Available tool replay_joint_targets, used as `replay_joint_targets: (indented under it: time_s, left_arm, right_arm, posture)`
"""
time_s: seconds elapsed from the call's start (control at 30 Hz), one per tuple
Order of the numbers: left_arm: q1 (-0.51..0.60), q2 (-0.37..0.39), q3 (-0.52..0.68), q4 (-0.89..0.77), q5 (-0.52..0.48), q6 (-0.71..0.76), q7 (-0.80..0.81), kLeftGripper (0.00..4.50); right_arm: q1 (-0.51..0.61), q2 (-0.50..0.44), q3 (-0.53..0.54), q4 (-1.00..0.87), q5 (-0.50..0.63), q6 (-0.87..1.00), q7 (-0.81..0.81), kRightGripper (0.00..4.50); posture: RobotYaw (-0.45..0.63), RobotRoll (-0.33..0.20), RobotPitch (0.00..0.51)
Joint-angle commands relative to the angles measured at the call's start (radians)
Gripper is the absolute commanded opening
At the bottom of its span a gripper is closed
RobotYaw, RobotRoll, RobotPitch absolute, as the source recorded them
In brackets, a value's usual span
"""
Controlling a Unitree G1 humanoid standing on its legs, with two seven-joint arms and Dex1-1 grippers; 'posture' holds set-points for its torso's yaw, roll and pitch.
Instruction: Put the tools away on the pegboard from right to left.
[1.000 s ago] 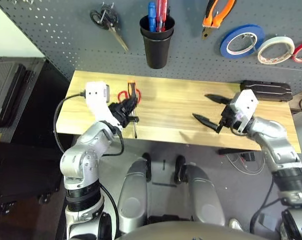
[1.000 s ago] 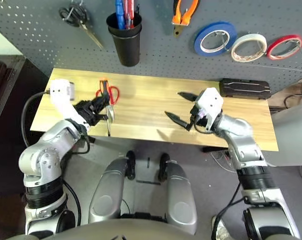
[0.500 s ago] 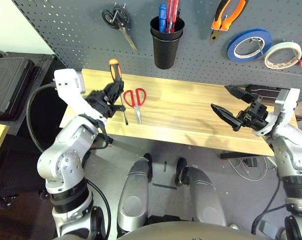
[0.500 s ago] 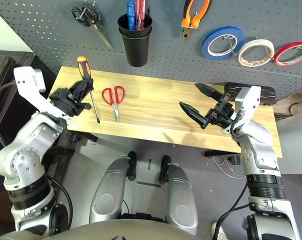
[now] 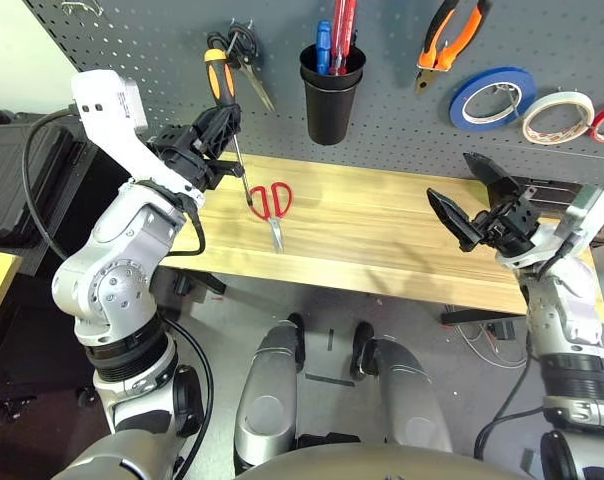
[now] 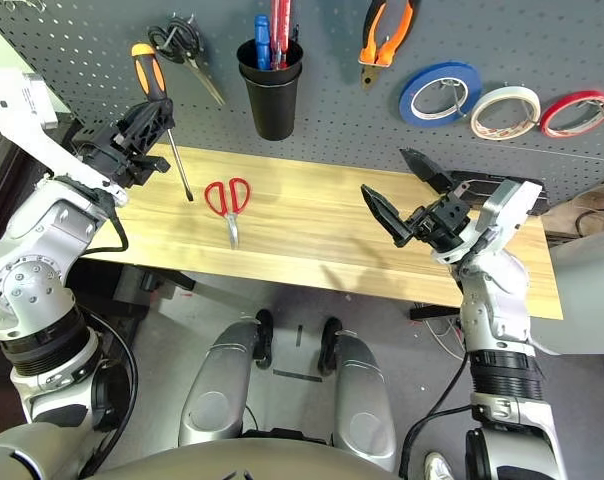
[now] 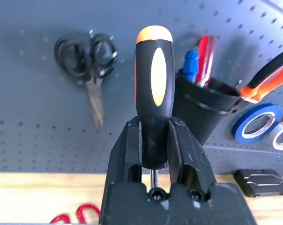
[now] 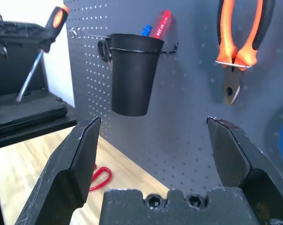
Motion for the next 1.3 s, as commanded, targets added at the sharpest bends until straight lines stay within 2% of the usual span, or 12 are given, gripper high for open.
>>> replay_joint_targets:
  time_s: [0.03,0.33,0.57,0.7,0.93,1.3]
  left_arm:
    - [-0.033,0.008,-0.025,0.015,-0.018,-0.02,-0.005,0.61]
    - [-0.138,-0.001,-0.022,0.043,-0.039,-0.045,0.015,0.61]
    - [-0.261,-0.087,-0.009,0.097,-0.05,-0.135,0.086,0.61]
    - [-0.341,-0.11,-0.02,0.194,0.005,-0.246,0.108,0.61]
    - [-0.42,-0.127,-0.056,0.385,0.072,-0.41,0.082,0.61]
    - [-0.537,-0.193,-0.096,0.688,0.143,-0.643,0.019,0.61]
  right_arm:
    - [-0.006,0.016,-0.005,0.049,-0.01,-0.056,0.008,4.5]
    - [-0.02,0.031,0.003,0.079,-0.01,-0.108,0.012,4.5]
    - [-0.029,0.048,0.009,0.081,-0.016,-0.13,0.0,4.5]
    - [-0.034,0.053,0.014,0.078,-0.023,-0.131,-0.014,4.5]
    - [-0.03,0.053,0.02,0.07,-0.032,-0.128,-0.03,4.5]
    - [0.0,0.058,0.035,0.045,-0.056,-0.13,-0.07,4.5]
  posture:
    - [0.15,0.0,0.22]
    - [0.15,0.0,0.216]
    - [0.14,0.0,0.218]
    - [0.13,0.0,0.219]
    - [0.11,0.0,0.221]
    - [0.08,0.0,0.23]
